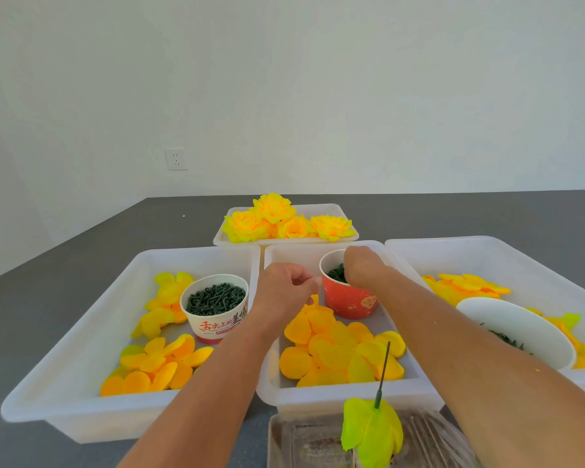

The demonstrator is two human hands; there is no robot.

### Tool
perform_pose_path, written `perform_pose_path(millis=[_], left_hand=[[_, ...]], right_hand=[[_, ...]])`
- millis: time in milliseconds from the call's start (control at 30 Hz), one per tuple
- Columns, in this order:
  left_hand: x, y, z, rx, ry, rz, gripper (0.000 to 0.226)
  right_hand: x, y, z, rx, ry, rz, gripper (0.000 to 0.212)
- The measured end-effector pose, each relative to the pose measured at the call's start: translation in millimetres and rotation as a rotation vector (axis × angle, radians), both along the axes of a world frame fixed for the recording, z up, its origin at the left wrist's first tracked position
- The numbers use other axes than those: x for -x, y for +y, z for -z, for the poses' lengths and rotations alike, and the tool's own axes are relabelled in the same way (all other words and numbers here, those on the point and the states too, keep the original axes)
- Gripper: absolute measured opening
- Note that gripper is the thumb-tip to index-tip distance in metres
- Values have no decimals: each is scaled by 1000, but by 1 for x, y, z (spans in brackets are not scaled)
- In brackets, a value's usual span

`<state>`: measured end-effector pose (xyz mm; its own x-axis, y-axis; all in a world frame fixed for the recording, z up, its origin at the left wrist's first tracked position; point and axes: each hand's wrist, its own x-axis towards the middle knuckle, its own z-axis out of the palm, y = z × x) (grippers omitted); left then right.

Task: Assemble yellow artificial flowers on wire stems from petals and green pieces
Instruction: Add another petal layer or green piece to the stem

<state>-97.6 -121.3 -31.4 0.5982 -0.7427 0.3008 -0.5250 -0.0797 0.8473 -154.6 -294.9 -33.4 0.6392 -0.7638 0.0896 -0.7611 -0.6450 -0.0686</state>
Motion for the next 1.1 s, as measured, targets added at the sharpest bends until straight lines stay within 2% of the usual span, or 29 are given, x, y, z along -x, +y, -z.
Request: perform_pose_path(millis=[133, 333, 433, 567, 633, 933, 1100], left_hand=[[0, 1, 0, 7, -4, 6, 15], [1, 1, 0, 12, -18, 5, 16], [1, 1, 0, 12, -15, 5, 17], [1, 2, 0, 14, -17, 5, 15], [0, 2, 0, 17, -15, 4, 15], [4, 6, -5, 30, 12, 7, 14], [19, 17, -20, 185, 173, 75, 13]], right_hand=[[3, 5, -1, 69, -41, -11, 21], [6, 8, 2, 35, -213, -25, 27], [12, 6, 6, -79, -422, -40, 31], [19, 10, 6, -303, -796, -80, 20], [22, 14, 0, -393, -924, -83, 20], [51, 44, -18, -522, -1119, -240, 19], [83, 72, -33, -587, -1217, -427, 30]])
